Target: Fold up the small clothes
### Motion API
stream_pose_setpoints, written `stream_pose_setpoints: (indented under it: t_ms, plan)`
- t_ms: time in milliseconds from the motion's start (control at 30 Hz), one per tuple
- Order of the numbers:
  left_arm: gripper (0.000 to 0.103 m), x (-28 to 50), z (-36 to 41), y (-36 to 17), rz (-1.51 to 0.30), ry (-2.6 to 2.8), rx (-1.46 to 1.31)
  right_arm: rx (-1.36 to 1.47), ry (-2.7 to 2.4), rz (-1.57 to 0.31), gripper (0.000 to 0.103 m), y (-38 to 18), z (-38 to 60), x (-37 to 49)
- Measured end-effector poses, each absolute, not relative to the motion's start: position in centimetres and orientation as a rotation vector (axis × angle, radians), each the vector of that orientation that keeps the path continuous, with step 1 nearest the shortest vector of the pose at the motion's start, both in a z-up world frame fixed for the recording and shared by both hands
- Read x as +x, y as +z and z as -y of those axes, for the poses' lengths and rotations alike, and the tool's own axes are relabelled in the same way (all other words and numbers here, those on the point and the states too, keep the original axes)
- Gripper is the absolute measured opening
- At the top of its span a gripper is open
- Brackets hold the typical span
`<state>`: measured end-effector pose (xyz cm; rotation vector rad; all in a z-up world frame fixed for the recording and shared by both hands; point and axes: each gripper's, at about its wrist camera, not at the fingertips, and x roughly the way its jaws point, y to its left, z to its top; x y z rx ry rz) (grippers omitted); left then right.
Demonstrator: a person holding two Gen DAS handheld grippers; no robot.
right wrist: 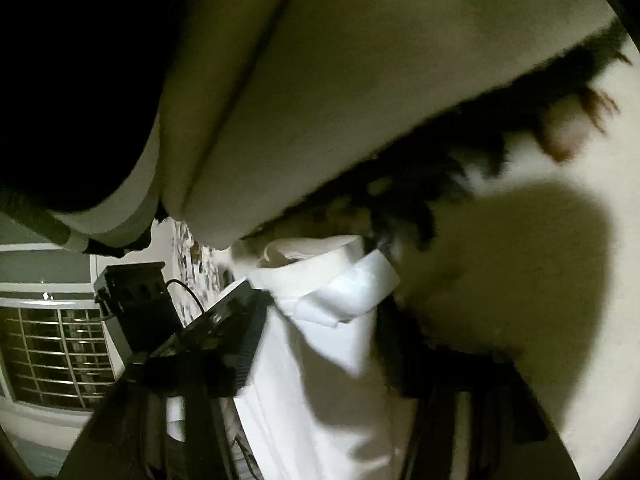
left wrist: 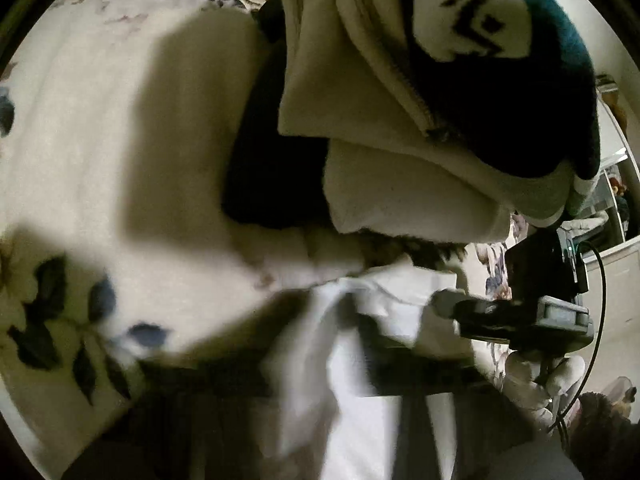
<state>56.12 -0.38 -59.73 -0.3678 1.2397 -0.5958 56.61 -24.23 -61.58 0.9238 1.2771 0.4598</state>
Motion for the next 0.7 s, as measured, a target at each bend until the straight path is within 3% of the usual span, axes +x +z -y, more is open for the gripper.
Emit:
stream_pose_setpoints:
  t_ms: [33,67,133,467,700]
  plan:
    - [0.003,56.1,0.3,-59.4,-1.228,-0.597,-0.374,0.903,0.458,-1.279,0.02,-61.3,23.9,56.6]
    - [0.003,55.8,0.2,-59.0,-1.215,-0.595,-0.374,0.876,0.456,-1.277,0.011,-61.0,23.5,56.6]
    - [0.002,55.4,0.0,-58.0,-1.188,-0.597,-0.369,0.816,0.449,-1.265,0.006,-60.1,22.7,56.4]
    - [0.002,50.9,-2.1,-51.7,-1.067,-0.628,-0.387,0.703,0.492,-1.131,0.005,-52.5,20.3,52.5]
    - [0.002,44.4,-5.2,-49.5,-1.051,-0.627,-0.451,0.543,0.583,-1.089,0.005,-46.7,22.5,43.7]
